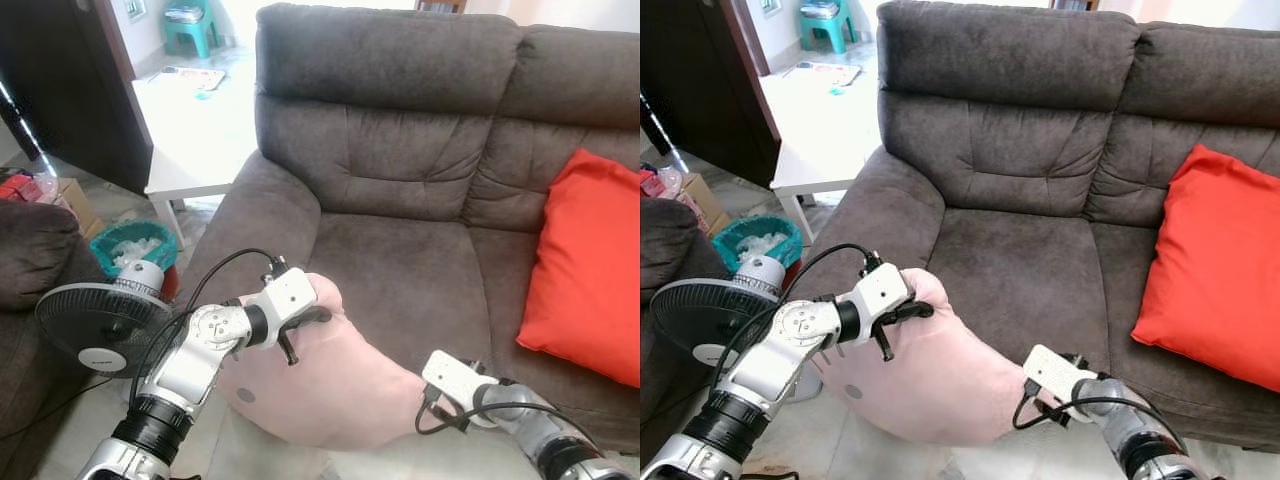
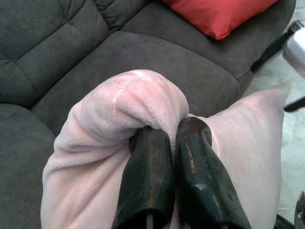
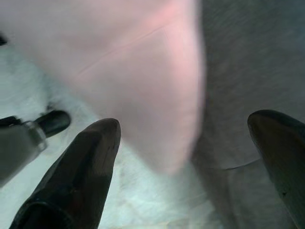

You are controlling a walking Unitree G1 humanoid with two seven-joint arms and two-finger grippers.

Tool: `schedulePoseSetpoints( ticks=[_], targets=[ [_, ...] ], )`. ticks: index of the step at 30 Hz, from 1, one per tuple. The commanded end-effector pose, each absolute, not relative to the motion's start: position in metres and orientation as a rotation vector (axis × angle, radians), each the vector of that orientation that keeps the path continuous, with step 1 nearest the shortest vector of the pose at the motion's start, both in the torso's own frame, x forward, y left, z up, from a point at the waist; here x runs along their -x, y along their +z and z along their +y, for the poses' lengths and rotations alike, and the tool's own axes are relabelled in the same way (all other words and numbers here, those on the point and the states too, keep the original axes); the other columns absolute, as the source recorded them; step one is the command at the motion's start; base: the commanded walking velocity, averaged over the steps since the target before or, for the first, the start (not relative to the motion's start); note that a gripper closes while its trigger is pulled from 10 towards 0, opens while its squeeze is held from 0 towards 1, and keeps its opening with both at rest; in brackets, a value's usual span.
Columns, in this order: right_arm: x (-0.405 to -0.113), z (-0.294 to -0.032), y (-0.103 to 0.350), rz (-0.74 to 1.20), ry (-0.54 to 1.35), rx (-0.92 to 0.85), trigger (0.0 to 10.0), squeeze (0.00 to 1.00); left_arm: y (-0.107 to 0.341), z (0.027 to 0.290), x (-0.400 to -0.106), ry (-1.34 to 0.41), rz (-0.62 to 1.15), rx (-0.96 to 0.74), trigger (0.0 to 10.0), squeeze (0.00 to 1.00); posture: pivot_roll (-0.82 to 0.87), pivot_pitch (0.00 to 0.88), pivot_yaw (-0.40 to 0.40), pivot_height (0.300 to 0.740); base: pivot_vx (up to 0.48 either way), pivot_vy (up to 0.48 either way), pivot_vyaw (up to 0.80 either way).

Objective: Move the pillow to the sofa from floor

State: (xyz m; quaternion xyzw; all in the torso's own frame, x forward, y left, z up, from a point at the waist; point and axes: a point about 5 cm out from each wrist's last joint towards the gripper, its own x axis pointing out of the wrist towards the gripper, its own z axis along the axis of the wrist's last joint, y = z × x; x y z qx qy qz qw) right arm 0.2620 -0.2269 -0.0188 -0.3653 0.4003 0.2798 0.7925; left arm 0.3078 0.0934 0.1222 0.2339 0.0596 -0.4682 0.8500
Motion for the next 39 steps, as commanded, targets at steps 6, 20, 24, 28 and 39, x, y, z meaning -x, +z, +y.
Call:
schedulePoseSetpoints(
  ticks=[6, 20, 24, 28, 39],
  targets=[
    [-0.248, -0.225, -0.031, 0.940, 0.629, 0.741, 10.0, 0.00, 0.152, 0.081, -0.309, -1.014, -0.010, -0.534, 10.0, 0.00, 0.07, 0.000, -0.038, 0.740, 0.000, 0.000, 0.00],
    [-0.252, -0.222, -0.031, 0.915, 0.557, 0.748, 10.0, 0.00, 0.151, 0.077, -0.298, -1.110, 0.031, -0.536, 10.0, 0.00, 0.07, 0.000, -0.041, 0.740, 0.000, 0.000, 0.00],
    [-0.250, -0.221, -0.033, 0.935, 0.564, 0.748, 10.0, 0.00, 0.152, 0.079, -0.298, -1.114, 0.033, -0.550, 10.0, 0.00, 0.08, 0.000, -0.042, 0.740, 0.000, 0.000, 0.00],
    [-0.242, -0.221, -0.040, 0.982, 0.582, 0.749, 10.0, 0.00, 0.154, 0.079, -0.298, -1.101, 0.029, -0.556, 10.0, 0.00, 0.08, 0.000, -0.045, 0.740, 0.000, 0.000, 0.00],
    [-0.235, -0.222, -0.045, 1.013, 0.589, 0.725, 10.0, 0.00, 0.158, 0.081, -0.300, -1.087, 0.016, -0.569, 10.0, 0.00, 0.08, 0.003, -0.046, 0.740, 0.000, 0.000, 0.00]
  ],
)
